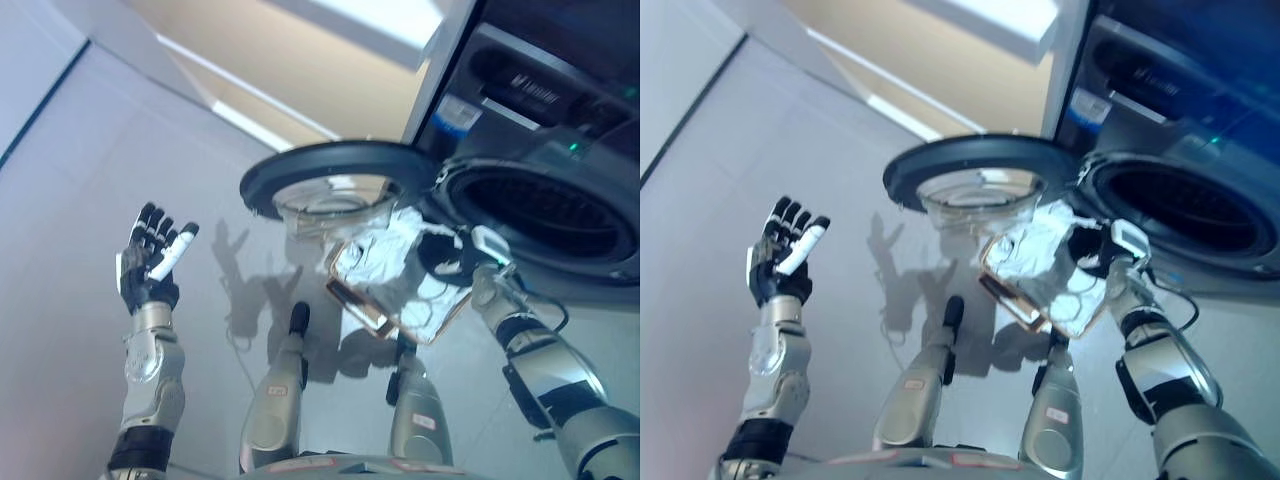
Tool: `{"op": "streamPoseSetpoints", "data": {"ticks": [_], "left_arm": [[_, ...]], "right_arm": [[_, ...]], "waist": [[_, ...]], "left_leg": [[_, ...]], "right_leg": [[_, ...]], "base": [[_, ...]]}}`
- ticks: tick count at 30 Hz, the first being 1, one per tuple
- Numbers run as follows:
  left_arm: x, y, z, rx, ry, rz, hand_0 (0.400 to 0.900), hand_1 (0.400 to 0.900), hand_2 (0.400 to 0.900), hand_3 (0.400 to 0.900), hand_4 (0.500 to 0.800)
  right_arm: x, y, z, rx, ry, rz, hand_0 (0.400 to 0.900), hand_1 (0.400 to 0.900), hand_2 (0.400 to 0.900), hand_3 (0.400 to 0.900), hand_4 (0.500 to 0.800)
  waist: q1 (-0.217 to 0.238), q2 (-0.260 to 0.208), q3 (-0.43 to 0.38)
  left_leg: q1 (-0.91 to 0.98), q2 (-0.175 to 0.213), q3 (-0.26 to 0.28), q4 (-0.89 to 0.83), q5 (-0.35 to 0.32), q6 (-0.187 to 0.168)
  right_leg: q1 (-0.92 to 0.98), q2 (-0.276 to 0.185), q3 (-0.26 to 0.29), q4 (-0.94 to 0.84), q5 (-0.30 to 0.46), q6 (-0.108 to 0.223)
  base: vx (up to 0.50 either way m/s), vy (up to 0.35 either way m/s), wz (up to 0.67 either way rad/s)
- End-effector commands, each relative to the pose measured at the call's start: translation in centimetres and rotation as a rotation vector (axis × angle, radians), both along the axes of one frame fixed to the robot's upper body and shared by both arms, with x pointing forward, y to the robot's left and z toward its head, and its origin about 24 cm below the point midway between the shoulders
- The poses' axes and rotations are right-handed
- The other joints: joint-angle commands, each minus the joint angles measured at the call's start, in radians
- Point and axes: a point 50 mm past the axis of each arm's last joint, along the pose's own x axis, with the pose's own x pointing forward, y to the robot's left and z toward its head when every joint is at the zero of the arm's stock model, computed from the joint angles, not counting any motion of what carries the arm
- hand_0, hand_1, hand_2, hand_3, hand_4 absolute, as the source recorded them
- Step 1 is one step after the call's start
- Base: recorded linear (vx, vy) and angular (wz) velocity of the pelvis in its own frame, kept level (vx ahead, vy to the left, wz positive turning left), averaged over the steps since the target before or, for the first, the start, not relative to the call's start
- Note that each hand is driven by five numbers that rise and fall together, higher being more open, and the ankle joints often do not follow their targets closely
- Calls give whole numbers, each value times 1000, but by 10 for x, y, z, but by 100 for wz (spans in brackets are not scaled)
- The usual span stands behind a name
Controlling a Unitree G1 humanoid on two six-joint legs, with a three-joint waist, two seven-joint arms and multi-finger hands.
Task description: Put the clothes in the basket into the washing machine.
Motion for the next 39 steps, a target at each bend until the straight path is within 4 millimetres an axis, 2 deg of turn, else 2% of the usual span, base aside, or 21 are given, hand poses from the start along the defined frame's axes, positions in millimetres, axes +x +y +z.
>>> {"op": "streamPoseSetpoints", "data": {"ticks": [1,2,6,14,19,21,27,34,36,37,39], "left_arm": [[-6,19,34,93,-166,57,900,900,900,900,800],[0,20,34,87,-161,79,900,900,900,900,800],[6,19,41,99,-181,85,900,900,900,900,800],[5,20,42,68,-194,97,900,900,900,900,800],[7,16,52,45,-243,105,900,900,900,900,800],[6,17,59,47,-273,117,900,900,900,900,800],[4,14,68,45,-316,121,900,900,900,900,800],[-3,11,89,59,-419,122,900,900,900,900,800],[-6,9,95,76,-446,117,900,900,900,900,800],[-8,8,96,82,-451,115,900,900,900,900,800],[-12,10,99,88,-462,129,900,900,900,900,800]], "right_arm": [[19,-3,43,-62,-168,-1,900,900,900,900,800],[23,-8,59,-86,-213,-10,900,900,900,900,800],[30,-19,94,-139,-301,-38,900,900,900,900,800],[33,-40,143,-261,-381,-86,900,900,900,900,800],[27,-55,156,-214,-440,-160,900,900,900,900,800],[28,-53,163,-167,-494,-162,900,900,900,900,800],[26,-55,160,-148,-506,-186,900,900,900,900,800],[19,-67,166,-160,-533,-225,900,900,900,900,800],[17,-71,170,-163,-550,-237,900,900,900,900,800],[16,-72,169,-168,-549,-238,900,900,900,900,800],[15,-74,173,-186,-559,-239,900,900,900,900,800]], "waist": [[-15,-24,-30],[-21,-21,-6],[-24,-8,35],[-29,18,91],[-26,31,91],[-29,31,91],[-28,42,91],[-26,70,91],[-27,75,91],[-28,76,91],[-29,76,91]], "left_leg": [[-52,-41,7,-8,-2,68],[-82,-45,15,-1,2,66],[-152,-54,17,21,8,64],[-282,-74,22,112,-13,69],[-373,-81,10,142,-14,70],[-415,-84,9,161,-20,71],[-523,-99,10,247,-40,73],[-671,-119,14,359,-71,71],[-723,-123,17,407,-86,72],[-719,-124,18,432,-126,70],[-763,-126,23,471,-139,70]], "right_leg": [[-78,-29,34,93,-20,-12],[-112,-29,38,101,-14,-12],[-191,-32,46,135,-10,-12],[-335,-31,71,258,-42,-22],[-434,-28,74,327,-64,-25],[-480,-22,78,361,-76,-27],[-586,-24,88,457,-101,-33],[-740,-25,120,586,-141,-37],[-796,-29,129,638,-156,-39],[-796,-30,137,668,-193,-32],[-840,-30,142,708,-206,-32]], "base": [[-131,35,-11],[-89,26,-6],[-93,28,-3],[-53,3,-1],[-29,-26,5],[-35,-34,7],[-13,-10,2],[-31,7,0],[19,8,3],[74,-2,-3],[33,7,-4]]}}
